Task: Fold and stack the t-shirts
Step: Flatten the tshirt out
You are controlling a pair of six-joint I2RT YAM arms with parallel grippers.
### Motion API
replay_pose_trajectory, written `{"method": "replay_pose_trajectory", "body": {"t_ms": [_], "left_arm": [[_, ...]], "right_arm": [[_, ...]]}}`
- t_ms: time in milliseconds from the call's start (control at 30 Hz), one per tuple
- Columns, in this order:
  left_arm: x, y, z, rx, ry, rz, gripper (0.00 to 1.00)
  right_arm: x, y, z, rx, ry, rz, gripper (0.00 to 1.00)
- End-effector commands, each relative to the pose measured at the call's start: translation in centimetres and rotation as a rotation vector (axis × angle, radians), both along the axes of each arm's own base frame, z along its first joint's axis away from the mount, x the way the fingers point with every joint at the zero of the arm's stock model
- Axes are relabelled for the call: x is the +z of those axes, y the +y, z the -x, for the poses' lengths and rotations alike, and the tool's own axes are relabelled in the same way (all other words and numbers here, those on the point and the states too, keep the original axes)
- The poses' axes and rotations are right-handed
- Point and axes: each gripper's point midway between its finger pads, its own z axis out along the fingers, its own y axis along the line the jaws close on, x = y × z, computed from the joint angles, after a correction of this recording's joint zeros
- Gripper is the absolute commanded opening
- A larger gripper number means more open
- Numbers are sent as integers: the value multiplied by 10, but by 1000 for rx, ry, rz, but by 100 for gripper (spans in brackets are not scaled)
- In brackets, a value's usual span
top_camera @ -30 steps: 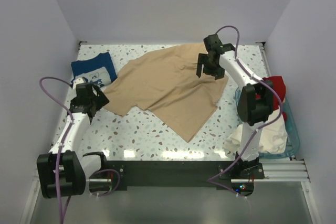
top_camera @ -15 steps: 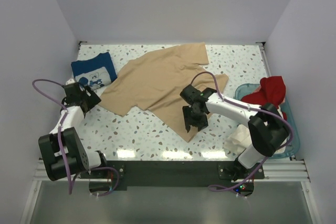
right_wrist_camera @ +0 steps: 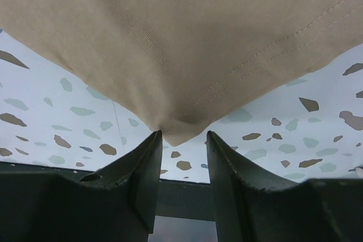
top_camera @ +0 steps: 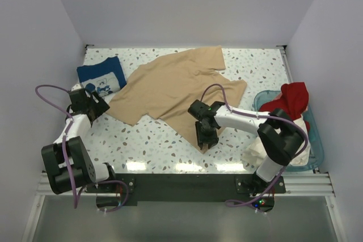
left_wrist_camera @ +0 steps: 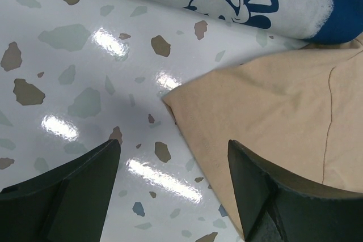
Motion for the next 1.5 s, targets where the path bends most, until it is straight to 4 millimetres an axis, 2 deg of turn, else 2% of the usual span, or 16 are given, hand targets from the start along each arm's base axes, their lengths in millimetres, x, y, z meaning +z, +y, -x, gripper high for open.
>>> {"method": "replay_pose_trajectory", "body": {"t_ms": [0, 133, 300, 467, 533, 600, 733, 767, 867, 900, 1033, 1200, 1367, 1467], "left_arm": [[14, 8, -13, -12, -60, -38, 81], [14, 8, -14, -14, -61, -36, 82], [13, 9, -14, -12, -57, -37, 83], [13, 10, -15, -7, -56, -41, 84], [13, 10, -14, -8, -52, -43, 84], [12, 12, -13, -2, -40, -48, 84], [6, 13, -10, 4, -10, -50, 84], [2, 14, -10, 4, 5, -46, 84], [-4, 14, -8, 3, 33, -37, 82], [-6, 13, -8, 0, 38, -38, 82], [-10, 13, -7, -7, 51, -38, 78], [-15, 14, -9, -12, 68, -36, 72], [-18, 14, -14, -23, 60, -32, 61], [-19, 14, -23, -43, 45, -26, 57]], "right_arm": [[-5, 3, 2, -26, 5, 11, 41], [-8, 2, 5, -26, 24, 33, 38], [-18, -3, 7, -28, 42, 82, 30], [-20, -6, 8, -31, 51, 97, 27], [-19, -4, 10, -25, 53, 87, 31], [-19, -4, 9, -26, 53, 87, 42], [-24, -6, 13, -21, 72, 94, 43], [-27, -4, 17, -16, 102, 85, 41], [-30, -6, 20, -11, 116, 101, 29], [-29, -8, 20, -16, 114, 105, 20], [-24, -16, 19, -35, 93, 133, 3], [-22, -23, 19, -46, 82, 155, 0], [-21, -26, 20, -49, 80, 163, 0], [-21, -26, 19, -47, 80, 162, 0]]}}
